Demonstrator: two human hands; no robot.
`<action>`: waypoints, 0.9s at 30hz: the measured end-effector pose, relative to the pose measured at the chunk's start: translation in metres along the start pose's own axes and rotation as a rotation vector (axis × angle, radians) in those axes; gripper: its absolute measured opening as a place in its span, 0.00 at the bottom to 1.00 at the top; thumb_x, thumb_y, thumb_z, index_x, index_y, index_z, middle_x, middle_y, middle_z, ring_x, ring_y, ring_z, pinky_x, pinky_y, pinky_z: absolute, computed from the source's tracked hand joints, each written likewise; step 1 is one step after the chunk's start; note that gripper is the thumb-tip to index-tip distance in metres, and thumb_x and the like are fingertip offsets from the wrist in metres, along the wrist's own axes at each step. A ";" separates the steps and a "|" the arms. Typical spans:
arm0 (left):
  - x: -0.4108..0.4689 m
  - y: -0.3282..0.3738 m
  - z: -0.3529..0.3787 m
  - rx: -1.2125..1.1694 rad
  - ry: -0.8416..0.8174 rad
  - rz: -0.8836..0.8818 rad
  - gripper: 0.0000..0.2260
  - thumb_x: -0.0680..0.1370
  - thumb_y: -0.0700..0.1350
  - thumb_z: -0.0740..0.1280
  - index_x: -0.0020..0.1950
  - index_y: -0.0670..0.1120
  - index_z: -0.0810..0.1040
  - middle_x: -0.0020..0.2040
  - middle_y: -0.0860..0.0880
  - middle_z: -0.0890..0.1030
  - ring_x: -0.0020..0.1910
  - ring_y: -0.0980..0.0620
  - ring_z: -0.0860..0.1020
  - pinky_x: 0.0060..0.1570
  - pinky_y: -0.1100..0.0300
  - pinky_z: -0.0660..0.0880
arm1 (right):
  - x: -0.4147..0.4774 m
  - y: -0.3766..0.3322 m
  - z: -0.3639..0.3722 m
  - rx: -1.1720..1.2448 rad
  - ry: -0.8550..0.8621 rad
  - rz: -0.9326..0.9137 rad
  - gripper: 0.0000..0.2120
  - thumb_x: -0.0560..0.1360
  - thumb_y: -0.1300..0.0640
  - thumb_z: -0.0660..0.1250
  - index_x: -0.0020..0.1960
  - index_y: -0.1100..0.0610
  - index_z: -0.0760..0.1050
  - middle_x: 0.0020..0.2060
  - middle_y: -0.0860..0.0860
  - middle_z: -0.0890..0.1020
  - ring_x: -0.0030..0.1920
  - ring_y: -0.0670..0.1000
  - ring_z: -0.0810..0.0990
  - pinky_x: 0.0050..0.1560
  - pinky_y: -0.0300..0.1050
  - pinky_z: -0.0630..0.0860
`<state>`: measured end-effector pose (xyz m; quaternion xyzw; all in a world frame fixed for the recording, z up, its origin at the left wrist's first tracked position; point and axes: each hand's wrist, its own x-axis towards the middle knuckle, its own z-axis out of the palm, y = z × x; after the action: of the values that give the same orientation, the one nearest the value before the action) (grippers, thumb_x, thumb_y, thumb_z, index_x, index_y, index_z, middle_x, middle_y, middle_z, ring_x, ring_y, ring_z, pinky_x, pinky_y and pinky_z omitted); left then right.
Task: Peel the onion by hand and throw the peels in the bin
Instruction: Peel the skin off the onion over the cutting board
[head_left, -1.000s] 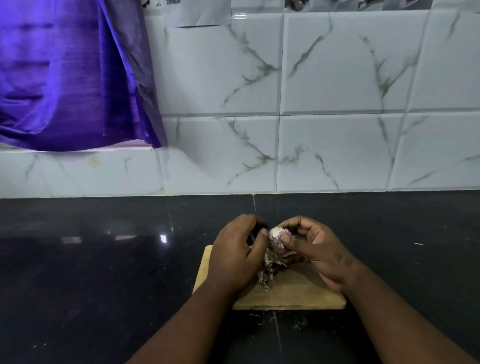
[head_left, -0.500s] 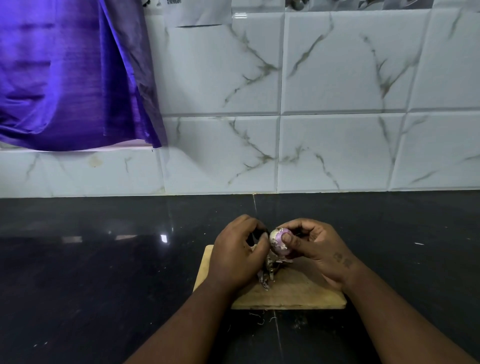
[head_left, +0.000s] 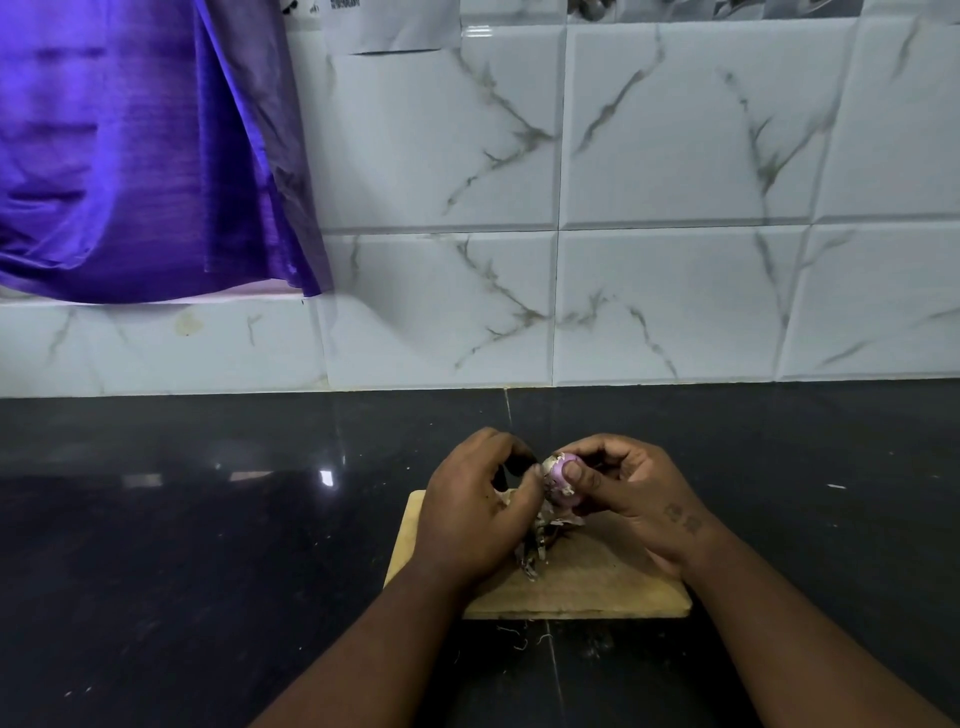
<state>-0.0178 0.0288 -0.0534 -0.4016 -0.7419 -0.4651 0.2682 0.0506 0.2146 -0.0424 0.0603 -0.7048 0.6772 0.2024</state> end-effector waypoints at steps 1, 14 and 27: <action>0.000 0.001 0.000 0.008 0.001 0.014 0.07 0.77 0.52 0.68 0.46 0.50 0.80 0.42 0.56 0.78 0.42 0.55 0.76 0.40 0.53 0.75 | 0.000 0.000 0.000 -0.004 0.004 -0.003 0.12 0.72 0.60 0.75 0.53 0.65 0.84 0.46 0.67 0.86 0.43 0.59 0.86 0.41 0.48 0.84; -0.001 -0.001 0.003 0.098 -0.046 -0.063 0.07 0.78 0.44 0.70 0.45 0.53 0.73 0.41 0.58 0.74 0.41 0.56 0.74 0.38 0.65 0.69 | 0.002 0.003 0.000 -0.009 -0.004 -0.019 0.12 0.70 0.61 0.77 0.53 0.64 0.84 0.49 0.65 0.86 0.47 0.58 0.86 0.46 0.50 0.85; -0.001 -0.002 0.001 0.064 -0.101 -0.061 0.06 0.80 0.55 0.65 0.49 0.55 0.79 0.43 0.59 0.76 0.44 0.58 0.76 0.41 0.59 0.74 | 0.000 0.002 -0.001 -0.042 -0.048 -0.015 0.13 0.70 0.59 0.76 0.54 0.61 0.85 0.49 0.60 0.87 0.50 0.61 0.87 0.47 0.47 0.84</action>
<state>-0.0193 0.0287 -0.0558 -0.3929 -0.7809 -0.4284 0.2288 0.0506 0.2160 -0.0441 0.0776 -0.7231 0.6590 0.1920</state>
